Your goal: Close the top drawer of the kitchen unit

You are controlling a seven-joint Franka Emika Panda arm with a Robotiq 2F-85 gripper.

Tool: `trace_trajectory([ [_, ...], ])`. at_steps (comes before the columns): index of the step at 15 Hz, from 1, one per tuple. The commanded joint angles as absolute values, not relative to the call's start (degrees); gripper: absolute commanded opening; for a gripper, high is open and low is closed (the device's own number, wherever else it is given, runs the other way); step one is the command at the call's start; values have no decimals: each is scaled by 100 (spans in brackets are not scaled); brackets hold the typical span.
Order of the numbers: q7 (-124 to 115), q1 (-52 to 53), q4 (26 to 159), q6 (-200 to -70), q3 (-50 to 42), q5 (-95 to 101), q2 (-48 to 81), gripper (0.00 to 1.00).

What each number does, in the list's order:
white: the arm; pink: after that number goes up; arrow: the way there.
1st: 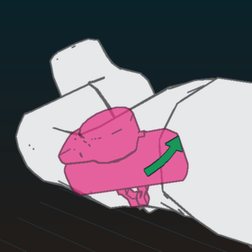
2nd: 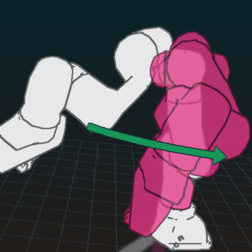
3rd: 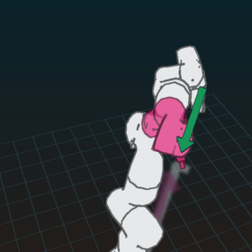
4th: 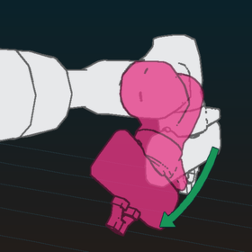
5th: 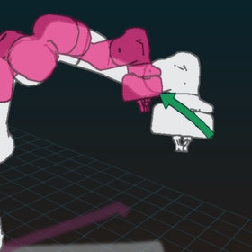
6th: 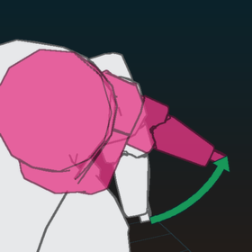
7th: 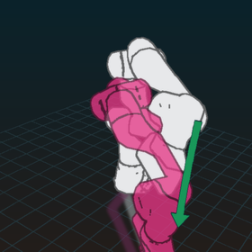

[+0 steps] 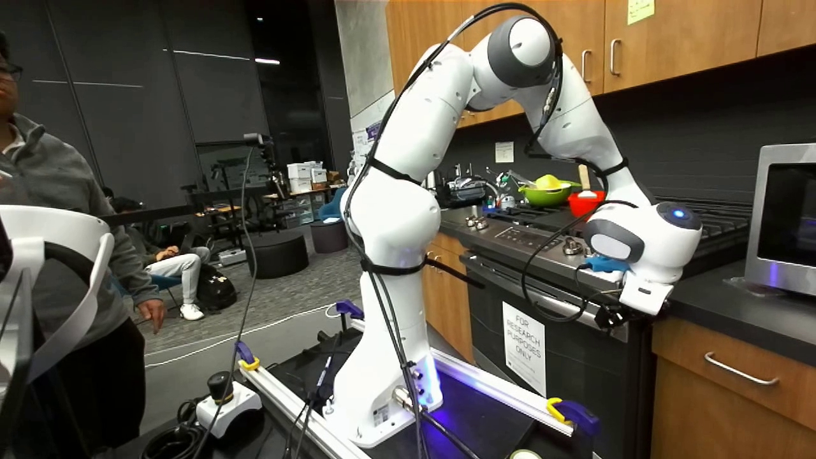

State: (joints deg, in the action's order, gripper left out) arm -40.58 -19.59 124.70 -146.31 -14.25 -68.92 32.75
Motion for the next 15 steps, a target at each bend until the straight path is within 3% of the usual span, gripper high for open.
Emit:
trace_trajectory([
  [1,-4090,-1707,12915,-15192,-1666,-7049,2871,100],
  [9,-3945,-1560,13778,-15622,-1734,-6942,2013,100],
  [15,-2733,-1638,14519,-15911,-1603,-7904,711,100],
])
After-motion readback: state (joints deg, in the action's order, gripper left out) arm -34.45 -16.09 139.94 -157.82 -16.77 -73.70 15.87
